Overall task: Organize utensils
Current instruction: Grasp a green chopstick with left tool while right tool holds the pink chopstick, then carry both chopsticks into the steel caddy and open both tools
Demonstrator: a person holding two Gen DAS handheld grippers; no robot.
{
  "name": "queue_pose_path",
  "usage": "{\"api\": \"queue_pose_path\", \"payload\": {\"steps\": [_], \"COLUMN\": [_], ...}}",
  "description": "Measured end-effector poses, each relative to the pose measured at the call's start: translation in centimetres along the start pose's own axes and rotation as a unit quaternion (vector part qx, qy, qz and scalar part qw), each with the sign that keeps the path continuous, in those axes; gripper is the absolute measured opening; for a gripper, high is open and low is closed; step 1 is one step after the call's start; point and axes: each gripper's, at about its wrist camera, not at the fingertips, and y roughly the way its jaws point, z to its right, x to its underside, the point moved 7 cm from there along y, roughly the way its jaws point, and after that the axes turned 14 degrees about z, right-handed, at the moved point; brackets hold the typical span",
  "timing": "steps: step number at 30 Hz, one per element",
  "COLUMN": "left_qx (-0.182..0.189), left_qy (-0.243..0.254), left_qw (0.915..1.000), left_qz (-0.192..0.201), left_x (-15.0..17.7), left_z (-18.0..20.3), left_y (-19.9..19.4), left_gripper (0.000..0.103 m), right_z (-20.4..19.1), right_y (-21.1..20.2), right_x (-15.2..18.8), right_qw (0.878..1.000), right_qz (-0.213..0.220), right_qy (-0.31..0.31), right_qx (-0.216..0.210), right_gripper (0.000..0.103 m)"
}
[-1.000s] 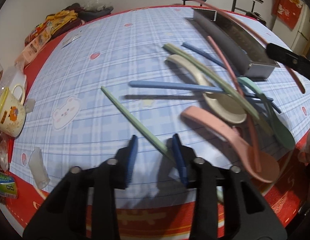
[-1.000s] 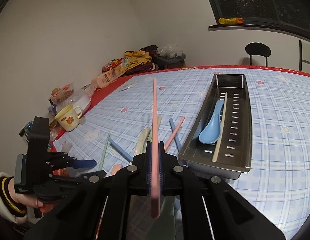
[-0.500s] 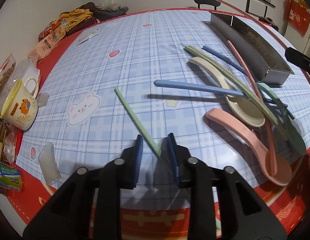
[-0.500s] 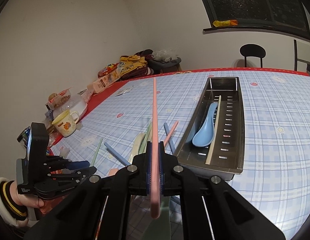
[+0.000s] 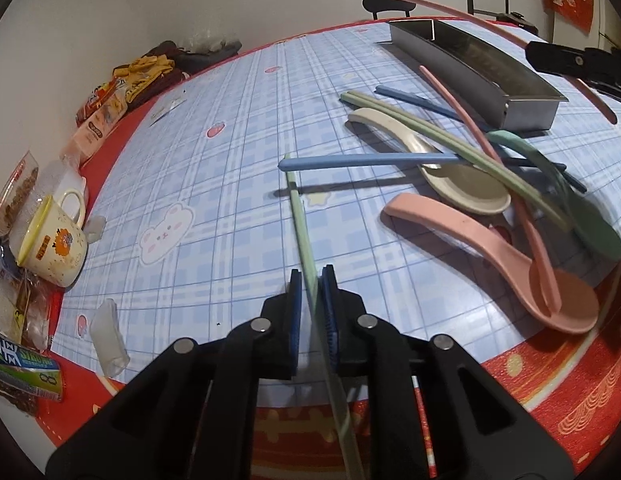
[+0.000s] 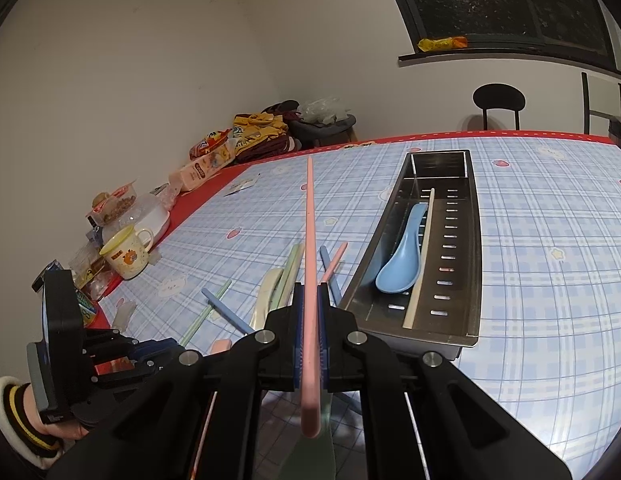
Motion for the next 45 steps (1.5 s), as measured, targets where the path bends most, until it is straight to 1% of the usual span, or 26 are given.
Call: {"api": "queue_pose_path", "payload": {"steps": [3, 6, 7, 9, 11, 13, 15, 17, 21, 25, 28, 30, 32, 36, 39, 41, 43, 45], "left_qx": [0.004, 0.001, 0.001, 0.008, 0.024, 0.048, 0.061, 0.071, 0.075, 0.085, 0.099, 0.115, 0.131, 0.163, 0.197, 0.211, 0.223, 0.235], "left_qy": [-0.004, 0.01, 0.014, 0.008, -0.017, -0.065, -0.111, -0.152, -0.2, -0.231, -0.246, -0.252, -0.251, -0.247, -0.258, -0.257, -0.252, -0.249], "left_qw": [1.0, 0.9999, 0.9999, 0.9999, 0.9995, 0.9967, 0.9919, 0.9859, 0.9768, 0.9684, 0.9619, 0.9574, 0.9548, 0.9484, 0.9389, 0.9365, 0.9353, 0.9336], "left_qz": [0.001, 0.005, 0.007, 0.01, 0.008, 0.001, -0.003, 0.002, 0.019, 0.044, 0.068, 0.081, 0.092, 0.114, 0.114, 0.111, 0.109, 0.105], "left_x": [0.1, 0.2, 0.3, 0.3, 0.2, 0.2, 0.4, 0.4, 0.2, -0.6, -2.3, -3.7, -5.4, -9.4, -12.6, -14.6, -16.8, -18.6], "left_z": [-0.2, -0.1, 0.0, 0.0, -0.4, -1.5, -2.9, -4.3, -6.5, -7.8, -7.9, -7.8, -7.0, -4.8, -2.5, -0.7, 1.4, 3.3], "left_y": [0.0, -0.2, -0.2, -0.3, -0.2, 0.0, -0.1, -0.5, -1.5, -2.7, -3.3, -3.4, -3.2, -2.1, -0.4, 0.6, 1.6, 2.5], "left_gripper": [0.016, 0.016, 0.013, 0.011, 0.011, 0.01, 0.01, 0.01, 0.01, 0.01, 0.01, 0.01, 0.01, 0.01, 0.01, 0.01, 0.01, 0.01], "right_z": [0.1, 0.3, 0.3, 0.3, 0.3, 0.5, 0.6, 0.8, 0.9, 1.2, 2.0, 3.3, 4.5, 6.7, 8.3, 9.6, 10.5, 11.0], "right_y": [0.0, 0.1, 0.1, 0.2, 0.3, 0.3, 0.3, 0.4, 0.3, 0.1, 0.2, 0.3, 0.3, 0.8, 2.0, 2.9, 3.5, 3.9], "right_x": [0.0, 0.1, 0.1, 0.2, 0.2, 0.2, 0.2, 0.2, 0.2, -0.1, -0.4, -0.6, -1.1, -2.4, -3.7, -4.7, -5.4, -5.4], "right_qw": [1.0, 1.0, 1.0, 1.0, 1.0, 1.0, 1.0, 1.0, 1.0, 1.0, 0.999, 0.998, 0.997, 0.992, 0.989, 0.985, 0.982, 0.981], "right_qz": [0.0, 0.0, -0.001, -0.002, -0.003, -0.003, -0.003, -0.003, -0.001, 0.002, 0.009, 0.009, 0.012, 0.016, 0.012, 0.019, 0.027, 0.031], "right_qy": [0.002, 0.004, 0.004, 0.003, 0.004, 0.006, 0.008, 0.011, 0.013, 0.017, 0.025, 0.037, 0.053, 0.094, 0.113, 0.127, 0.126, 0.129], "right_qx": [0.002, 0.005, 0.006, 0.006, 0.007, 0.008, 0.01, 0.011, 0.013, 0.017, 0.026, 0.046, 0.063, 0.077, 0.098, 0.115, 0.138, 0.141], "right_gripper": [0.007, 0.007, 0.007, 0.007, 0.007, 0.007, 0.007, 0.007, 0.007, 0.007, 0.007, 0.007, 0.007, 0.007, 0.007, 0.007, 0.007, 0.007]}}
